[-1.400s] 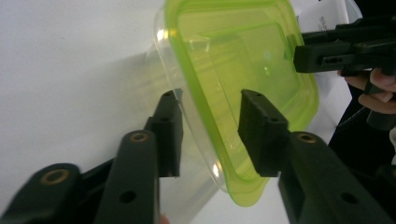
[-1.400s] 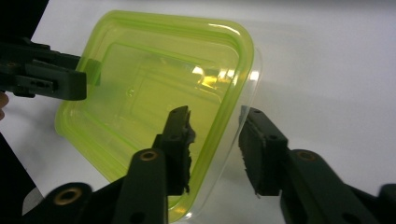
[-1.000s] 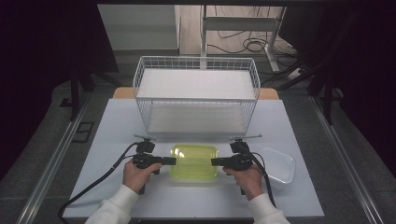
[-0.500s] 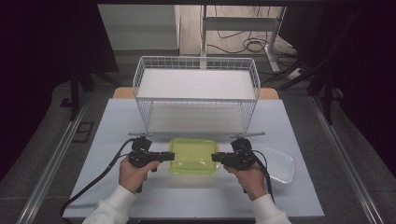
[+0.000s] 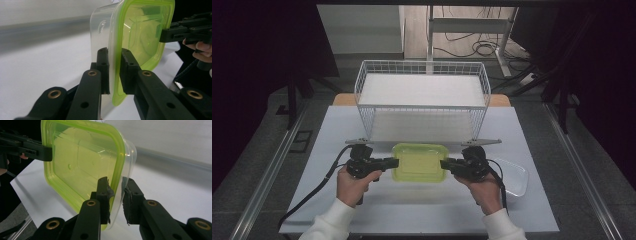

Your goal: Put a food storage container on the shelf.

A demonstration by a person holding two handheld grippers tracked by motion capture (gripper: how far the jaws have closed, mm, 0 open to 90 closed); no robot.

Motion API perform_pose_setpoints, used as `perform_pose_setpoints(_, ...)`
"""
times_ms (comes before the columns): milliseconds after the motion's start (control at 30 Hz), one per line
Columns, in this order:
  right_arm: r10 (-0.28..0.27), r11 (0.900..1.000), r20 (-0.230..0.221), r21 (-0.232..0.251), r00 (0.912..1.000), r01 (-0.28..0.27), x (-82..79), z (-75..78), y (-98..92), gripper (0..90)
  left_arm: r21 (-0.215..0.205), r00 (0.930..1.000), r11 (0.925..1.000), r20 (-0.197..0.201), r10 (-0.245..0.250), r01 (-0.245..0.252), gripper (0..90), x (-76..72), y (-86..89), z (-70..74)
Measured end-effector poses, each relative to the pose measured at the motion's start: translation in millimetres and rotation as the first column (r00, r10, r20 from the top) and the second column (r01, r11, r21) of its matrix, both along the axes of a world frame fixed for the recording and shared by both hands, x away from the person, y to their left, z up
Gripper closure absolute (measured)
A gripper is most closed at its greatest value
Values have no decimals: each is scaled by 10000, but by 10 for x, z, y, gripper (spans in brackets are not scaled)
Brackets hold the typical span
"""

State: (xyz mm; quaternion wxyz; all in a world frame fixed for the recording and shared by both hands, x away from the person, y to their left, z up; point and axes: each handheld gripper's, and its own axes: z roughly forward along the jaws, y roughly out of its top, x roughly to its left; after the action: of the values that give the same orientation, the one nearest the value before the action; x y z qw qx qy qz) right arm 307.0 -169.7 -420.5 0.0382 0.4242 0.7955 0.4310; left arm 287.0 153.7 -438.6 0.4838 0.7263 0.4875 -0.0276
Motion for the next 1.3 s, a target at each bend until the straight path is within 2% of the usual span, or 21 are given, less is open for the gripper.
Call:
perform_pose_setpoints(33, 15, 10000, 162, -39, 9999, -14, -17, 47, -1, 756, 22, 9999, 10000, 166, -44, 44, 796, -10, -10, 52)
perform_pose_setpoints(133, 17, 10000, 307, -84, 9995, -15, -37, 102, -9, 756, 17, 9997, 10000, 250, -84, 83, 796, -14, -20, 101)
perform_pose_setpoints(300, -14, 9999, 705, -124, 9975, 23, -39, 277, -49, 756, -157, 9987, 9997, 478, -152, 159, 795, 30, -44, 212)
perform_pose_setpoints(367, -27, 9999, 721, -113, 9974, 35, -30, 305, -52, 756, -233, 9985, 9996, 523, -159, 171, 794, 58, -43, 272)
perform_pose_setpoints(467, -16, 10000, 898, -77, 9960, 23, -3, 431, -57, 756, -203, 9972, 9996, 730, -156, 171, 795, 90, -45, 403)
perform_pose_setpoints(500, -42, 10000, 1025, -71, 9947, 49, 11, 519, -51, 755, -198, 9968, 9996, 784, -166, 182, 795, 102, -42, 448)
perform_pose_setpoints(567, -61, 10000, 1081, -53, 9941, 67, 16, 550, -47, 756, -190, 9959, 9997, 888, -148, 165, 795, 127, -39, 537)
perform_pose_setpoints(700, -122, 9999, 1393, -44, 9902, 130, 57, 757, -34, 755, -137, 9941, 9997, 1070, -167, 183, 794, 180, -34, 701)
perform_pose_setpoints(767, -131, 9999, 1378, 14, 9904, 130, 65, 786, -36, 754, -70, 9929, 9998, 1176, -165, 174, 795, 194, -36, 777)
perform_pose_setpoints(800, -124, 9999, 1478, -12, 9889, 127, 80, 862, -33, 754, -43, 9920, 9999, 1255, -153, 159, 794, 197, -39, 823)
perform_pose_setpoints(833, -124, 9999, 1478, -12, 9889, 127, 80, 862, -33, 754, 1, 9910, 9999, 1331, -158, 159, 794, 203, -41, 866)
perform_pose_setpoints(900, -125, 9999, 1612, -30, 9868, 132, 93, 954, -32, 754, -28, 9896, 9999, 1431, -156, 161, 795, 227, -43, 952)
perform_pose_setpoints(1033, -115, 9999, 1871, -55, 9823, 127, 153, 1124, -38, 754, -73, 9878, 9999, 1553, -117, 130, 795, 278, -50, 1068)
perform_pose_setpoints(1300, -90, 9999, 2104, 137, 9776, 62, 333, 1287, -67, 754, -23, 9828, 10000, 1847, -53, 58, 795, 477, -70, 1292)
